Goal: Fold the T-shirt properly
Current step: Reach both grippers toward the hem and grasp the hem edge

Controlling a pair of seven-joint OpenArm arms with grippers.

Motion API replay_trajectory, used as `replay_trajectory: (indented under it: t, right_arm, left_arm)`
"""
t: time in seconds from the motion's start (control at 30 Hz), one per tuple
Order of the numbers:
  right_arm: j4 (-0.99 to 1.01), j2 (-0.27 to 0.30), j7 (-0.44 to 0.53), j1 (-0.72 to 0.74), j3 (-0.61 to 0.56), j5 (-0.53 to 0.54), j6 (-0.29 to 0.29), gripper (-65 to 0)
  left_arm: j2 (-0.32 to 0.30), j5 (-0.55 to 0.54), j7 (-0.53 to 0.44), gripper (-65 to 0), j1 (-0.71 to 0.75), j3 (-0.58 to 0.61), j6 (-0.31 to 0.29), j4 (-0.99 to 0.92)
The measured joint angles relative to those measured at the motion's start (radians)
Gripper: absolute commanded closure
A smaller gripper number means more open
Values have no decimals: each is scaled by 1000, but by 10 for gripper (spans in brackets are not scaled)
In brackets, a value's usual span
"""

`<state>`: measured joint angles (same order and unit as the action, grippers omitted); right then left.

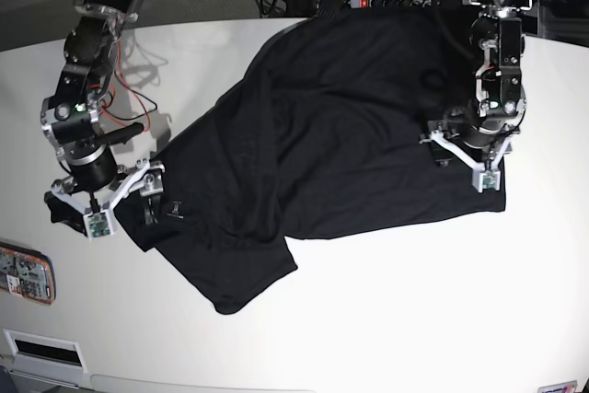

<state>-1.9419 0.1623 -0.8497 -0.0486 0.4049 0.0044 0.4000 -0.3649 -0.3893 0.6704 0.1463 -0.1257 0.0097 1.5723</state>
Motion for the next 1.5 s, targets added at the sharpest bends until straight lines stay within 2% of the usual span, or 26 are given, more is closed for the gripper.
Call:
replay_trajectory:
  t: [0.13,0.27,0.37,0.5,0.53,0.77,0.8,0.83,0.93,1.07,1.13,1.2,1.27,1.4,1.5]
  right_arm:
    - [25,1,-11,66,-109,2,4,-616]
    - [134,-19,-102,213,-209,12,3,-616]
    - [232,-53,-113,294,-226,4,-10,-616]
    - [471,-74,-104,381,-231,8,-4,-616]
    - [533,-85,-91,391,-229,-10,-18,-616]
    - [934,-153,43,473,-230,10,-10,-616]
    - [974,-156,56,477,-232,11,-6,-616]
    - [1007,-155,113,483,-232,2,-2,-616]
    - [1132,-145,131,568,-230,9,-4,-616]
    - [1288,-143,238,637,-229,4,-18,-616]
    - [1341,-143,322,639,-228,19,-35,-616]
    - [1389,-143,378,650,-229,26,-55,-616]
    - [1408,-145,397,657,-229,28,-86,-616]
    - [1408,-148,409,656,-229,24,-98,-616]
    - [1372,-151,388,647,-232,21,-118,-616]
  left_arm:
    - [-16,0,-22,-421,-59,21,-6,2]
    - [-18,7,-12,-421,-64,21,0,2]
    - [-15,8,-13,-421,-73,24,0,1]
    - [-15,7,-14,-421,-76,25,0,-1]
    - [-16,8,-17,-421,-75,24,0,-11]
    - [-15,8,-44,-421,-150,25,-3,-186]
    - [-15,8,-43,-421,-152,24,-3,-190]
    - [-15,8,-49,-421,-151,25,-3,-190]
    - [-15,12,-64,-421,-156,25,-7,-211]
    - [-26,12,-94,-421,-275,75,-6,-373]
    - [-44,24,-166,-421,-320,144,-5,-462]
    - [-58,22,-339,-421,-350,224,-5,-554]
    - [-60,42,-448,-421,-389,281,-19,-644]
    - [-47,65,-533,-421,-480,314,-24,-797]
    - [-48,63,-564,-421,-490,314,-34,-822]
